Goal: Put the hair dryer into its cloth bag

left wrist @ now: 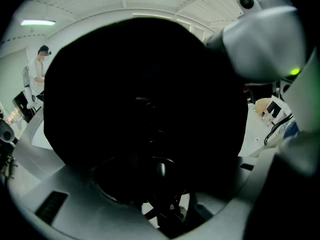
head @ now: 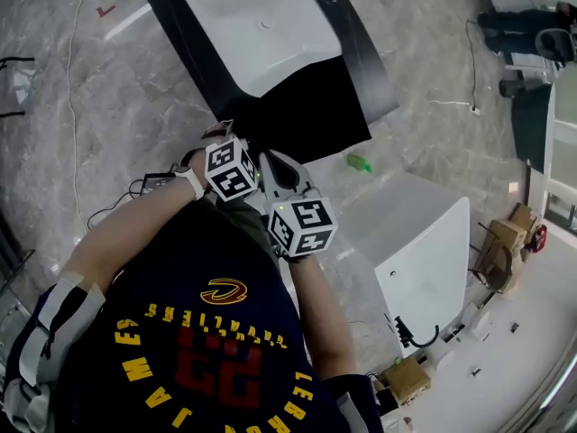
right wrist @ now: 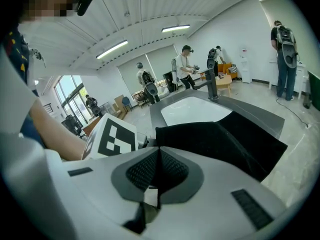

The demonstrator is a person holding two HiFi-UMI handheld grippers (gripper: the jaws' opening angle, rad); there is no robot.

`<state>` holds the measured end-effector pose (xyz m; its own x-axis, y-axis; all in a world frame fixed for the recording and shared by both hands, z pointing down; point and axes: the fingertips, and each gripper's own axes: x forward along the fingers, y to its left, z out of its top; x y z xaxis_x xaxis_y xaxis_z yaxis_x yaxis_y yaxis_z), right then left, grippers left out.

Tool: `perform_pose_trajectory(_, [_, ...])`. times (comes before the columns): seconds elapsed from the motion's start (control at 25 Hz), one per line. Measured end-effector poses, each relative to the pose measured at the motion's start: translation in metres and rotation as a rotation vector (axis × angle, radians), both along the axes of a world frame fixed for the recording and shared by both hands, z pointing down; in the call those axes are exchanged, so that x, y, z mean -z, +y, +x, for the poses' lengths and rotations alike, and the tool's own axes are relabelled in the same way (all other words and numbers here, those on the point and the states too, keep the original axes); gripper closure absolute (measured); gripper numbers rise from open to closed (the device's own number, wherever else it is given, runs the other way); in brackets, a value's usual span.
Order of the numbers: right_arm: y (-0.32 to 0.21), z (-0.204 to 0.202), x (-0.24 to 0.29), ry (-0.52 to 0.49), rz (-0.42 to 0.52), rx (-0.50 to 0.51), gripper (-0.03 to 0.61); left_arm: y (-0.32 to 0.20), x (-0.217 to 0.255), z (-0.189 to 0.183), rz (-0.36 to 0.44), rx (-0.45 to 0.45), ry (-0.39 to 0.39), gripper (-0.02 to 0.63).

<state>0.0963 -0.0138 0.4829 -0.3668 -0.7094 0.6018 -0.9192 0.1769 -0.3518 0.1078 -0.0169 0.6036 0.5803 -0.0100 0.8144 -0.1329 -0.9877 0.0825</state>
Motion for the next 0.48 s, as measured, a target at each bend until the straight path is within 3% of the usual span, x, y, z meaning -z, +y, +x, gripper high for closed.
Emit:
perform_pose_trajectory(0.12, [-0.005,0.006,-0.003,0.002,-0.007,-0.017,0.566,-0.002,-0.005,0.006,-0.024,0.005,0.018,0.373])
perform_pose_trajectory(0.28, [-0.003,0.008,-0.004,0.003,-0.014,-0.025,0.566,0.003,0.003,0.003,0.011,-0.032,0.062,0.371])
perform_pose_trajectory(0.48, [-0.001,0.008,-0.003,0.007,-0.011,-0.041,0.566,0.004,0.032,-0.029,0.061,-0.057,0.131,0.368])
